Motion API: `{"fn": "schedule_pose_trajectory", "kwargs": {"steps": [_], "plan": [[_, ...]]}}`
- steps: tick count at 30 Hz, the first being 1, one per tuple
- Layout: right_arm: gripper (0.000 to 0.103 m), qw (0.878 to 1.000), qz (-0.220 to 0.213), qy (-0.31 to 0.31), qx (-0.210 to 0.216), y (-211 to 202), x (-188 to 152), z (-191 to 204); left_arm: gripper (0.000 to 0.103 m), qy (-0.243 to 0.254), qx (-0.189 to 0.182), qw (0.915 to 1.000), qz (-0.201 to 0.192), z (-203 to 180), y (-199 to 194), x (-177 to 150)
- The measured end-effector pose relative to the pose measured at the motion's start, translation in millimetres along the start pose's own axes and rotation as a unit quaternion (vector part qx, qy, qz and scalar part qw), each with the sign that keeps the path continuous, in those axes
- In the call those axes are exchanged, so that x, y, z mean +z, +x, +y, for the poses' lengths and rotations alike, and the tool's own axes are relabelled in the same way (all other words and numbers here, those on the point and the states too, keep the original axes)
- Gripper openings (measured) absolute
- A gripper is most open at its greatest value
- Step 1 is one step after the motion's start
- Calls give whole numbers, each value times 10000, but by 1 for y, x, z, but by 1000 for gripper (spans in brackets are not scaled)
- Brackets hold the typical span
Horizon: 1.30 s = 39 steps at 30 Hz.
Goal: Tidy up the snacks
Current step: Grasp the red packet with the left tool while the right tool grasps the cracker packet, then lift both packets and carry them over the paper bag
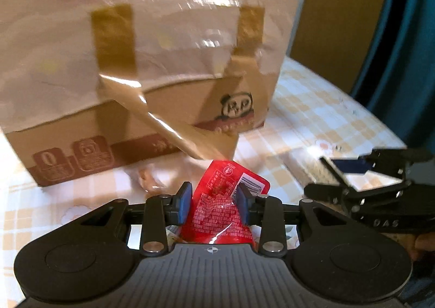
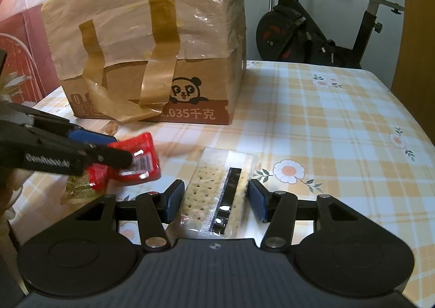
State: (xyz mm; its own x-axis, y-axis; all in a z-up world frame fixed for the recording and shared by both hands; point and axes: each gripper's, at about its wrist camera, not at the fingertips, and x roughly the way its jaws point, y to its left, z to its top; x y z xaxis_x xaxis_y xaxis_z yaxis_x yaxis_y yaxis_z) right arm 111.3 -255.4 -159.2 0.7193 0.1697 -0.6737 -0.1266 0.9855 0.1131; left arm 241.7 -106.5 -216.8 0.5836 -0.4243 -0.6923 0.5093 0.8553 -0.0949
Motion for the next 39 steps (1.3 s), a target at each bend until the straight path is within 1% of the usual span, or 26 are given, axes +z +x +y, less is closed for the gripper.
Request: {"fn": "schedule_pose_trajectory", "kwargs": {"steps": [2, 6, 7, 10, 18, 22, 27, 31, 35, 39], "plan": [[55, 10000, 17, -5, 22, -1, 0, 1, 37, -56, -76, 9999, -71, 3, -9, -1], [54, 10000, 6, -34, 70, -4, 0, 4, 37, -94, -114, 9998, -100, -1, -15, -7], [54, 10000, -8, -33, 78, -5, 0, 4, 37, -107, -118, 9998, -114, 7, -29, -10], [53, 9999, -66, -22, 75, -9, 1, 5, 37, -163, -129, 9996, -181, 10, -37, -14], [53, 9998, -184, 18, 116, -18, 4, 8, 37, -96, -124, 9993, -332, 5, -54, -16], [53, 9995, -294, 33, 145, -25, 6, 9, 37, -50, -64, 9988, -472, 4, -71, -15], [53, 9986, -502, 28, 191, -36, 14, 10, 37, -14, 40, 9971, -764, 6, -90, -6], [53, 9965, -788, -158, 218, -48, 31, 13, 37, 31, 83, 9937, -1115, 9, -113, 11], [53, 9917, -1202, -355, 284, -63, 59, 17, 37, 108, 146, 9868, -1606, 12, -140, 36], [53, 9842, -1651, -491, 400, -77, 91, 23, 38, 170, 225, 9789, -2023, 18, -165, 64]]}}
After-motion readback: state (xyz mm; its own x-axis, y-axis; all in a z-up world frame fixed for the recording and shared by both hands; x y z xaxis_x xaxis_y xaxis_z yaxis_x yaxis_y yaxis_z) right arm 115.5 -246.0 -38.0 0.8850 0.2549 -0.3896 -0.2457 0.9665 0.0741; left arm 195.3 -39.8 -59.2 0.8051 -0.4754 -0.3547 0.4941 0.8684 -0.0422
